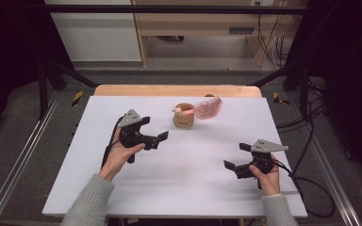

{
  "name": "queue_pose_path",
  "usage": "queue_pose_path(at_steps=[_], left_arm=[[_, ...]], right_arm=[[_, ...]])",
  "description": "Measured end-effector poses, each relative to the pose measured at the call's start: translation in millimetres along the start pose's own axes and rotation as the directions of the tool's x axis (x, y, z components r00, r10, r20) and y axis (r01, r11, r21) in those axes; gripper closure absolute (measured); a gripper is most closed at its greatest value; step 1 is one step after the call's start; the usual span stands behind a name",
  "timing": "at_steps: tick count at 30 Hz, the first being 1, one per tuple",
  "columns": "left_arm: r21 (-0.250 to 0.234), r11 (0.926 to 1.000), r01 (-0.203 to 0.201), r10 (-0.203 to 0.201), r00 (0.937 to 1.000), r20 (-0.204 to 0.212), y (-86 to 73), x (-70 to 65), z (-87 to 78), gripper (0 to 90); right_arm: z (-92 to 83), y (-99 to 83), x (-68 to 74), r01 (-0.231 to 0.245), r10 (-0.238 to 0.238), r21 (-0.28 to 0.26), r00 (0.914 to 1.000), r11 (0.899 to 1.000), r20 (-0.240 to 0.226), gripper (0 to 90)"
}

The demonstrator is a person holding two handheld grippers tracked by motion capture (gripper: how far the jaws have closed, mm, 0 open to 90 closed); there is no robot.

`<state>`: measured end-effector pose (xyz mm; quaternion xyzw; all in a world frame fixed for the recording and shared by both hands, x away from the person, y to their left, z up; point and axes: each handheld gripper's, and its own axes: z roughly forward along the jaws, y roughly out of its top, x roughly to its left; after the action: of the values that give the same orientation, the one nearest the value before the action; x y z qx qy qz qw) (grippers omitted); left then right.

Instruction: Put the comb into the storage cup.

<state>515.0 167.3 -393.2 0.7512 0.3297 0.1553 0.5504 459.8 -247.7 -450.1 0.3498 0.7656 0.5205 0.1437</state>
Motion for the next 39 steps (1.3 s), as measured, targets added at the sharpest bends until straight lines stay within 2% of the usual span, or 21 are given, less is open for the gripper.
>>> queue_pose_path(at_steps=[19,26,39], left_arm=[[0.021,0.9994,0.028,-0.028,0.9993,-0.024,-46.3,14.7,-39.4,1.6],[0.01,0.9983,0.057,-0.057,0.9972,-0.049,-63.3,24.8,-55.5,1.6],[0.02,0.9972,0.072,-0.07,0.9938,-0.086,-87.8,39.1,-78.1,1.7]], right_arm=[[1.4,-1.4,-0.2,0.002,-0.002,0.01,1.0,1.0,0.006,0.4],[0.4,-2.0,-0.8,-0.005,0.005,0.009,0.9999,1.0,0.011,0.4],[0.8,-3.3,-1.3,-0.006,0.006,0.011,0.9999,1.0,0.011,0.4]])
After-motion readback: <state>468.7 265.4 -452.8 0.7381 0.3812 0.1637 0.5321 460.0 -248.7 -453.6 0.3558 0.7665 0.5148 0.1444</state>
